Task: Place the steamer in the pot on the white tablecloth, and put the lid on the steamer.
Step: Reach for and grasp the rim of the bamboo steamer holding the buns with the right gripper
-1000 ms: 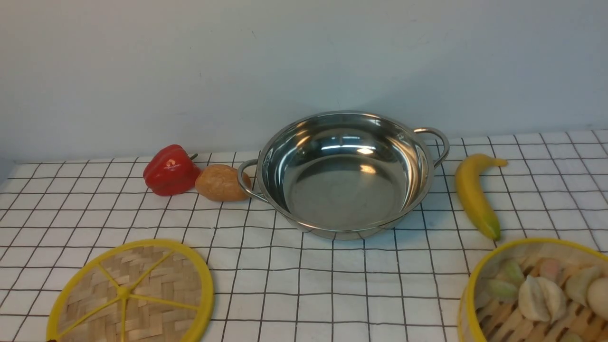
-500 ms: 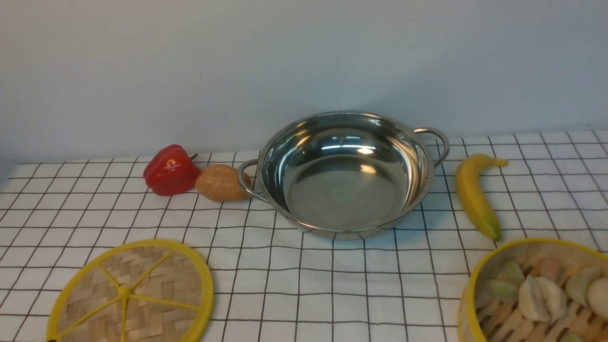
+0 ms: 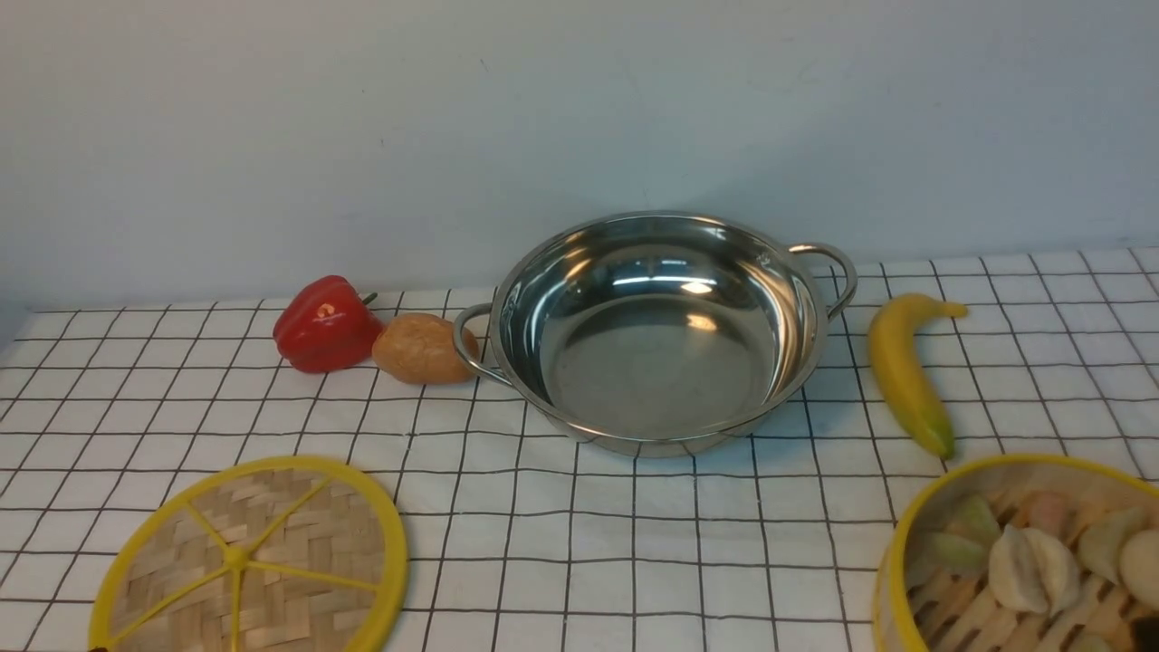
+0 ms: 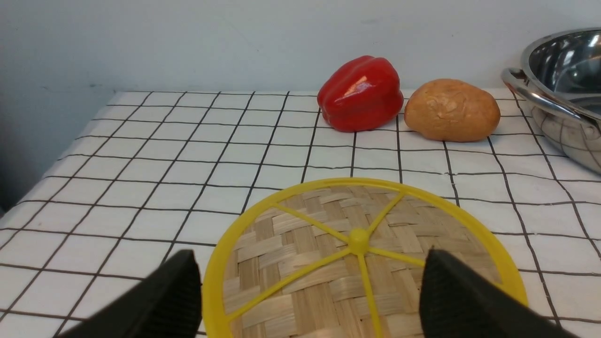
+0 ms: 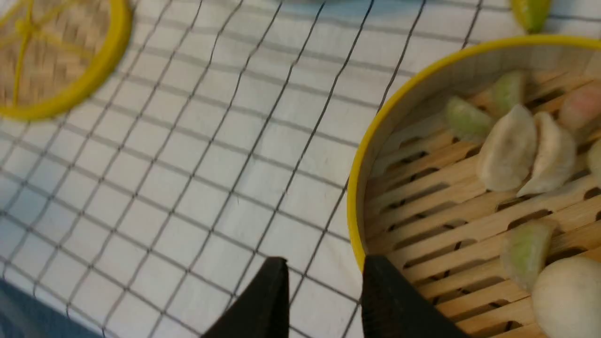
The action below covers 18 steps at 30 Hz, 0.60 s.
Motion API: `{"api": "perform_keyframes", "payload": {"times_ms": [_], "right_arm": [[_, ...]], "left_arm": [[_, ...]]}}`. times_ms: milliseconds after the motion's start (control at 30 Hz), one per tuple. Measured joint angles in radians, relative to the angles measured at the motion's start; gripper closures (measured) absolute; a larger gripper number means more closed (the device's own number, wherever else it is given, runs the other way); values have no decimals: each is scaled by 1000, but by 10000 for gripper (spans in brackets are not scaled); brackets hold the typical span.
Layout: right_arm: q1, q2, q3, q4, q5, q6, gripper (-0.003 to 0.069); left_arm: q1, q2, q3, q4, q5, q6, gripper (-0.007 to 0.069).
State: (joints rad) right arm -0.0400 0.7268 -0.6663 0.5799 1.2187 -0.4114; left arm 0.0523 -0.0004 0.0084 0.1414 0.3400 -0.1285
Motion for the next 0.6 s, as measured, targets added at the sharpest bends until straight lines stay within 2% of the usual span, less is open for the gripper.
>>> {"api": "perform_keyframes", "payload": {"times_ms": [100,167,333,433,467,500,600], "right_arm": [[23,107,-15,2,4,-54,419],[89,200,-23,-15,-4,-62,419],[240,305,-25,-145,-100,16,419],[390,396,-26,-291,-163,210,419],[406,405,-26,-306,-172,221,419],[458,437,-26,-348,-213,307,419],[530,482,-30,-377,-278,433,419]], "left_arm": [[0,0,0,0,0,0,46],[0,0,0,0,0,0,46],[0,0,0,0,0,0,46],[0,0,0,0,0,0,46],[0,0,0,0,0,0,46],[0,0,0,0,0,0,46],[0,0,0,0,0,0,46]]}}
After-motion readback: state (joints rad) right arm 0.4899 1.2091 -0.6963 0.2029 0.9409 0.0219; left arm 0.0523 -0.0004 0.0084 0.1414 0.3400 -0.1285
